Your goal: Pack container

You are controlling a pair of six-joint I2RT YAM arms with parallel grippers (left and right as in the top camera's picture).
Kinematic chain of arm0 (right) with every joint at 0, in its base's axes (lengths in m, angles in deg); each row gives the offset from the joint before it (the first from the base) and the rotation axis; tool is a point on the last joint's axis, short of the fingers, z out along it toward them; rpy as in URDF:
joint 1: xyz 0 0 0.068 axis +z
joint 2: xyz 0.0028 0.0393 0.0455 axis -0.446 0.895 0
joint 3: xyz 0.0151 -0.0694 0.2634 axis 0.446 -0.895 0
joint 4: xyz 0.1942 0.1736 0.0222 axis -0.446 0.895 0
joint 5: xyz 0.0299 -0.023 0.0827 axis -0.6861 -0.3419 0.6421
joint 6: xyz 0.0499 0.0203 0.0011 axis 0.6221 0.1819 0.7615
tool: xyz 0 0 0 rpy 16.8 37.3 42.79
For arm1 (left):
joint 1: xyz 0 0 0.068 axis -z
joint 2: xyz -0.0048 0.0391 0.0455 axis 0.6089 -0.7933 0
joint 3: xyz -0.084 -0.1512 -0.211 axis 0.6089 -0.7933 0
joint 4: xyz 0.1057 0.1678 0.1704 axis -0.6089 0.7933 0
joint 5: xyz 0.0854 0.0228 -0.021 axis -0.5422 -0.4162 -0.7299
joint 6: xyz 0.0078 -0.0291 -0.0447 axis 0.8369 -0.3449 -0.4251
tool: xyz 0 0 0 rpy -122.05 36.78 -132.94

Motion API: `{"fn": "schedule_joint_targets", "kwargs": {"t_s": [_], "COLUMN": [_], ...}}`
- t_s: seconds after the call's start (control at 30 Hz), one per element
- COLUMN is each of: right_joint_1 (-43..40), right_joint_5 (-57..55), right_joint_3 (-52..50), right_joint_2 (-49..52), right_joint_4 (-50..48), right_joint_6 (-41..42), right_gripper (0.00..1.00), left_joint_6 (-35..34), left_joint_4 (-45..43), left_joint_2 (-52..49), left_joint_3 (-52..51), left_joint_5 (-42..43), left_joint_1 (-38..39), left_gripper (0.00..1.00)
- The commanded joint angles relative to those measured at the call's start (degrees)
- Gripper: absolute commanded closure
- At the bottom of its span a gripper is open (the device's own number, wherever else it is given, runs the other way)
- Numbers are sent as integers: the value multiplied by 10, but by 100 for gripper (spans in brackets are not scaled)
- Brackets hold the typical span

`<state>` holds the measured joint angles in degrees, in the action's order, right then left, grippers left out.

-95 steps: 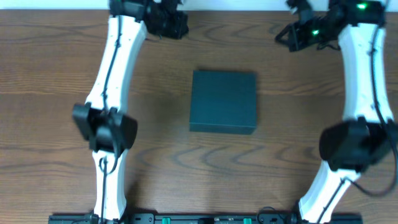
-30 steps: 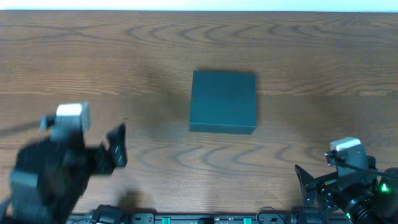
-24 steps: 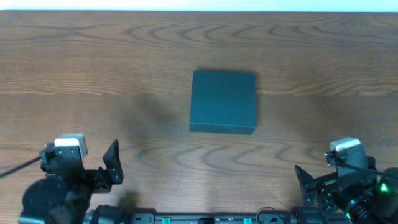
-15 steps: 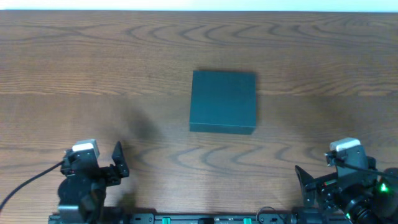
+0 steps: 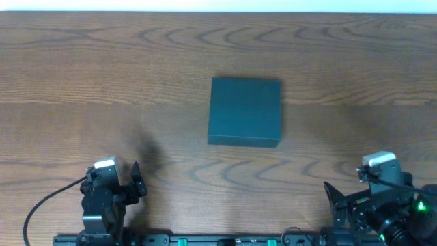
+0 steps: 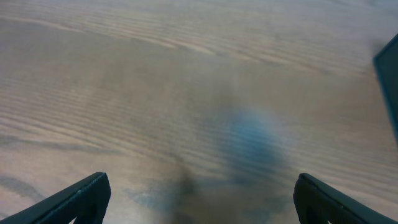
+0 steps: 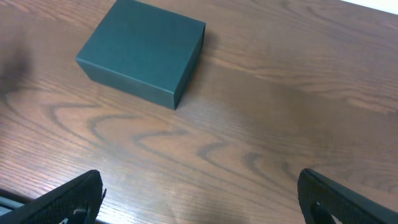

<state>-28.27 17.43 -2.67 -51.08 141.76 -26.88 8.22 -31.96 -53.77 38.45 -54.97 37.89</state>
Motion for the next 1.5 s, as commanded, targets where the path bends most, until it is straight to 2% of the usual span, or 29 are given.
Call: {"fn": "schedule_joint_targets", "kwargs": {"t_s": [0.0,0.2,1.2,1.27,1.37,1.47], "right_joint_1": [4,4,4,4,3,3], "right_joint_5": [1,1,1,-15,-11,24], "right_joint_3": [-1,-1,0,-1,-13,-84], "right_joint_2": [0,0,-1,-1,-12,-55], "right_joint_4": [2,2,2,-11,-44,-131], "right_joint_6": [6,6,5,-27,-28,-29], "right_gripper": [1,1,1,1,1,1], "left_joint_6": [10,9,9,9,9,9], "left_joint_4": [-4,-9,-7,-7,-7,-7], "left_joint_2": [5,5,5,5,5,5], "left_joint_3": [-13,-51,-50,-50,-50,-50], "left_joint_5": [-13,6,19,19,19,19], "left_joint_1": [-4,-3,-1,-1,-1,-1], "left_gripper": [5,5,5,5,5,5]}}
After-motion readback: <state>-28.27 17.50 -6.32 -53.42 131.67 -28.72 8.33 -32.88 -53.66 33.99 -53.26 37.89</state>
